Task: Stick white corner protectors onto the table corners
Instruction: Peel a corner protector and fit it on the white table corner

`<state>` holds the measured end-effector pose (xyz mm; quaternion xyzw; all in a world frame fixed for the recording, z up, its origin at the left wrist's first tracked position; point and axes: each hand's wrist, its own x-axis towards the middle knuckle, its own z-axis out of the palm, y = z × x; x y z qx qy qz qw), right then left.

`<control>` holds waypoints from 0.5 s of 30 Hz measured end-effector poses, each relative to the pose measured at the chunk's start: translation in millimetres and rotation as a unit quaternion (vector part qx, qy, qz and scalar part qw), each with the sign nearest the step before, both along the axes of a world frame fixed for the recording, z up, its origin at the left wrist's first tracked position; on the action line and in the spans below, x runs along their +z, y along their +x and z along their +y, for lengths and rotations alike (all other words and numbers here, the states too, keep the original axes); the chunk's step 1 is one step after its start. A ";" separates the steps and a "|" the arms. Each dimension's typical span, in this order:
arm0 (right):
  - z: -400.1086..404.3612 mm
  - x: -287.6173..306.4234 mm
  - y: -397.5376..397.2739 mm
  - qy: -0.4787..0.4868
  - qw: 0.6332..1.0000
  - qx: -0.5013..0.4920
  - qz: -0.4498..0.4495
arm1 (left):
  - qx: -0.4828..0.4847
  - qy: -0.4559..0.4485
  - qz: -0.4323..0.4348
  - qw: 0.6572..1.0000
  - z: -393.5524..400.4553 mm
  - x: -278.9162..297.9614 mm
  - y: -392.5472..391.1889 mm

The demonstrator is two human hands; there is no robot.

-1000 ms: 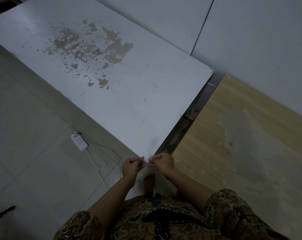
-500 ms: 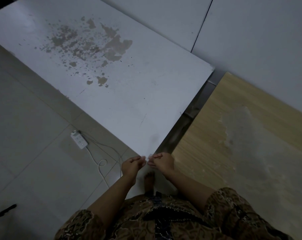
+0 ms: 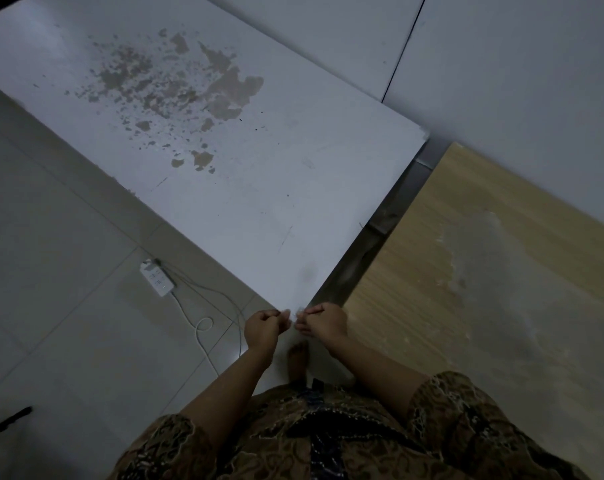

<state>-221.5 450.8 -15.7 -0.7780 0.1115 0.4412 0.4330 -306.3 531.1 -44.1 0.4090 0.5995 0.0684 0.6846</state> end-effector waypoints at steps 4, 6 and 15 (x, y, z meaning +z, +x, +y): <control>-2.6 -1.9 -1.4 0.016 0.999 -0.036 0.022 | -0.030 -0.063 -0.090 0.994 4.5 6.6 -10.6; -1.9 -2.5 -1.7 0.017 0.998 -0.046 0.026 | -0.039 -0.058 -0.096 0.993 2.4 10.7 -12.1; 5.0 -14.6 -0.5 0.013 0.998 -0.061 0.027 | -0.050 -0.012 -0.049 0.997 5.0 7.9 -5.7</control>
